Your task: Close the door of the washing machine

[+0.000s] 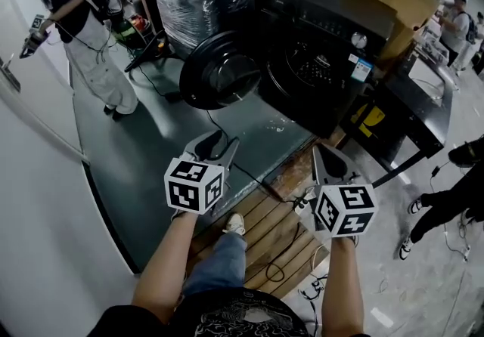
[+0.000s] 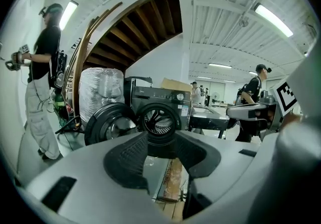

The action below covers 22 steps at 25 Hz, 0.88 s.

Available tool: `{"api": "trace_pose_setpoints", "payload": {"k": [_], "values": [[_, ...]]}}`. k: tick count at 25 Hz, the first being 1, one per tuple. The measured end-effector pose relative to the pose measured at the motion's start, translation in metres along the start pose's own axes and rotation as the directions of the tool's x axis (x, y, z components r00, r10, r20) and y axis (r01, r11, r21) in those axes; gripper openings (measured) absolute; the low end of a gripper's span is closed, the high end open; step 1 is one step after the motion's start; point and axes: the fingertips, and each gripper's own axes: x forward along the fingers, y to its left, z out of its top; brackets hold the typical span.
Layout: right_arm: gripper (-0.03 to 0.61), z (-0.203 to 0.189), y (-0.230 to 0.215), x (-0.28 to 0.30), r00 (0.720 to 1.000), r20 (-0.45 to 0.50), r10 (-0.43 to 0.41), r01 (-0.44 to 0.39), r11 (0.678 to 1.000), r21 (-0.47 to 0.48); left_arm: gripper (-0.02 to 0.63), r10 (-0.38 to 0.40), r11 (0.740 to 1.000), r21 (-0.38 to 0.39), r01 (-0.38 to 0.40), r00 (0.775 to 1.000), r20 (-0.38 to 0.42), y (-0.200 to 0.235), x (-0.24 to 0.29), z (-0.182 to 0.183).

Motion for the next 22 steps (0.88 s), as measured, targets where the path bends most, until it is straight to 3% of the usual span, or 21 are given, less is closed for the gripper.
{"api": "trace_pose_setpoints", "payload": {"k": [13, 22], "values": [[0.023, 0.025, -0.017, 0.135, 0.998, -0.049, -0.033, 0.034, 0.999, 0.016, 0.190, -0.054, 0.999, -0.008, 0.054, 0.998, -0.039, 0.096, 0.103, 0.033], [0.023, 0.073, -0.025, 0.200, 0.993, -0.088, -0.076, 0.078, 0.997, 0.019, 0.198, -0.115, 0.993, -0.018, 0.114, 0.991, -0.061, 0.144, 0.159, 0.087]]}}
